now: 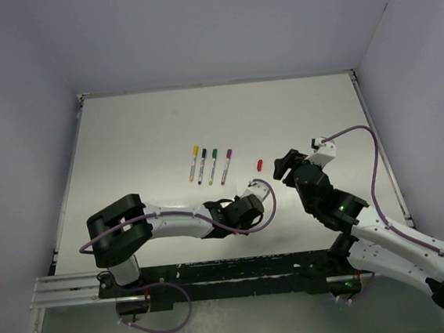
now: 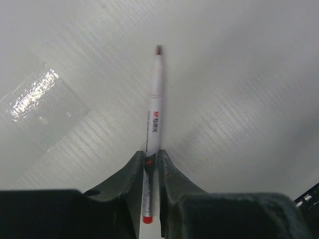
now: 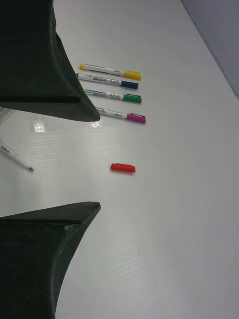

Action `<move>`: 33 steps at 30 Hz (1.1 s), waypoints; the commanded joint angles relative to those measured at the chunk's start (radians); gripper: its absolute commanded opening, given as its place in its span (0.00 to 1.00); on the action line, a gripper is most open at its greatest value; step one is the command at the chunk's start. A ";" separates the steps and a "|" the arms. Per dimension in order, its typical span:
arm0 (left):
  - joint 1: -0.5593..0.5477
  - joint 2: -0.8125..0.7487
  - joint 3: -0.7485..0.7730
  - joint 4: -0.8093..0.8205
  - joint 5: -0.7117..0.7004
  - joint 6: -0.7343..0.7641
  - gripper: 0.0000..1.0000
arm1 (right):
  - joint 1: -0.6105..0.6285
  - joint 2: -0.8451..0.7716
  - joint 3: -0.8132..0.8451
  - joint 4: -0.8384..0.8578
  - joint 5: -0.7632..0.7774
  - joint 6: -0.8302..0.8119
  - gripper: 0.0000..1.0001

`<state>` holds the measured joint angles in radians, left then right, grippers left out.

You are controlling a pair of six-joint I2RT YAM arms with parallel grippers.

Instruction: Insert the pens into the pen caps

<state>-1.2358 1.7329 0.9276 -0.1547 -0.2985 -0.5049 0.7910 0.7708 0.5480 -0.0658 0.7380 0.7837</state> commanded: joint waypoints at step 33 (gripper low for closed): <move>-0.005 -0.444 -0.219 -0.119 -0.026 -0.119 0.00 | -0.137 0.645 0.357 -0.059 -0.209 -0.133 0.50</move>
<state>-1.2373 1.4082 0.7441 -0.2802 -0.2974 -0.5911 0.6598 1.3300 0.8303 -0.1516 0.5919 0.7147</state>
